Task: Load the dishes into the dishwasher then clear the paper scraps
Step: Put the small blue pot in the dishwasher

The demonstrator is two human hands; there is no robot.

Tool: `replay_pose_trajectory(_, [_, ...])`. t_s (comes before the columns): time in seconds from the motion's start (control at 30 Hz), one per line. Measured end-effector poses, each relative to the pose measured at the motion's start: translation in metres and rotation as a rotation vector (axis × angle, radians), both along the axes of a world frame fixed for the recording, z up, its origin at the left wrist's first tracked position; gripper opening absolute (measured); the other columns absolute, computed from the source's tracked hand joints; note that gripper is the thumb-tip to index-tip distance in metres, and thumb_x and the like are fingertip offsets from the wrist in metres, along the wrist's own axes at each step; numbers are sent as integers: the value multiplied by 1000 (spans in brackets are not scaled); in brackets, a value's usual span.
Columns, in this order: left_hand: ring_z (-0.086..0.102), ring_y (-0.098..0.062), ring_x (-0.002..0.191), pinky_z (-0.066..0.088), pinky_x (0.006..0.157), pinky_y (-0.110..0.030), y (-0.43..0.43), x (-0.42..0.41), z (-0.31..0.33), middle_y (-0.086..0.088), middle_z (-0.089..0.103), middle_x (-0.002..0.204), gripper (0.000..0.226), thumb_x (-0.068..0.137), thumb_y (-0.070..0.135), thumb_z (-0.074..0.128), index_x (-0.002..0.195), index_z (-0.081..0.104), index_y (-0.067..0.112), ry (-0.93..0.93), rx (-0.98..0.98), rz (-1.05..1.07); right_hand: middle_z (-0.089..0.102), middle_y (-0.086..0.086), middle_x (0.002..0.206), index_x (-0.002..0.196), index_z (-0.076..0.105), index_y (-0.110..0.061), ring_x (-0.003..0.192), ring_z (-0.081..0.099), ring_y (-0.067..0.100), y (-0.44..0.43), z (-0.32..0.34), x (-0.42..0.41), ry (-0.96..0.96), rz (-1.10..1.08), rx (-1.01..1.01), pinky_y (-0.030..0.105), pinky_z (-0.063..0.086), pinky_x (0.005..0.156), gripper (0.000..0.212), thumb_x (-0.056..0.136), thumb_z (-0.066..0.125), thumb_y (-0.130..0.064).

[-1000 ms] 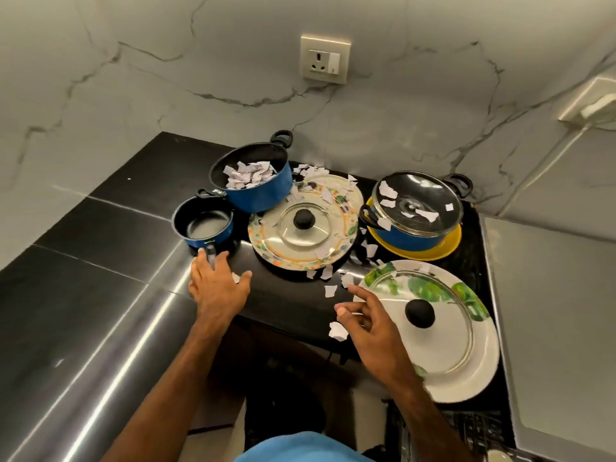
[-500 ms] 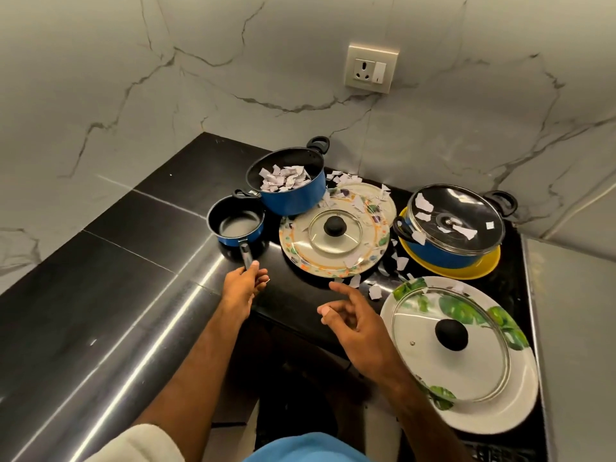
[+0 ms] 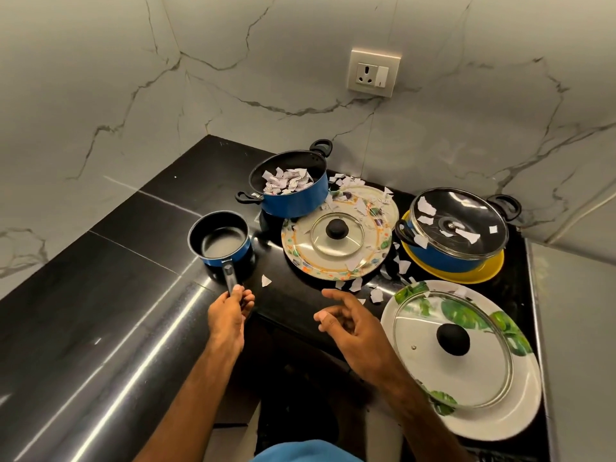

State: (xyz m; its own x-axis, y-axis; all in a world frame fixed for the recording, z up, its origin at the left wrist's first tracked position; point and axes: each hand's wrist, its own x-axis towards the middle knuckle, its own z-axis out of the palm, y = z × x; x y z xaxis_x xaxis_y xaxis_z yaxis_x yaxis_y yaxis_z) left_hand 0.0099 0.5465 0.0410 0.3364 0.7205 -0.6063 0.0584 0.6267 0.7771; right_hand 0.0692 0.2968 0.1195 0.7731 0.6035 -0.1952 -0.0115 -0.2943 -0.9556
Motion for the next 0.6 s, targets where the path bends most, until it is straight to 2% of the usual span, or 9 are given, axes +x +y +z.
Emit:
replay_pose_trajectory(0.1, [65, -13, 74, 54, 73, -26, -15, -18, 9, -8, 68, 89, 21, 103, 17, 57, 112, 67, 1, -68, 53, -30, 76, -10, 107, 137, 59, -34, 101, 73, 8, 4, 1, -5, 17, 25, 25, 23, 58, 90, 37, 101, 68, -31])
replay_pose_trajectory(0.33, [67, -15, 77, 54, 77, -30, -82, -60, 36, -8, 70, 88, 21, 102, 21, 57, 110, 69, 5, -154, 171, -234, 76, -6, 111, 131, 65, -31, 102, 73, 13, 10, -2, -19, 78, 87, 35, 32, 59, 95, 30, 101, 67, -29])
replay_pose_trajectory(0.47, [64, -18, 75, 54, 75, -31, -119, -73, 43, -10, 69, 91, 26, 99, 21, 59, 115, 69, 3, -239, 92, -400, 77, -8, 112, 126, 69, -30, 102, 74, 10, 3, -6, -25, 147, -45, 53, 35, 60, 97, 24, 104, 62, -34])
replay_pose_trajectory(0.6, [59, -17, 69, 53, 66, -24, -149, -66, 55, -12, 65, 86, 28, 98, 19, 59, 115, 68, -2, -329, -23, -598, 78, -5, 113, 117, 70, -31, 104, 74, 10, -17, -5, -23, 258, -226, 99, 33, 60, 96, 25, 106, 51, -43])
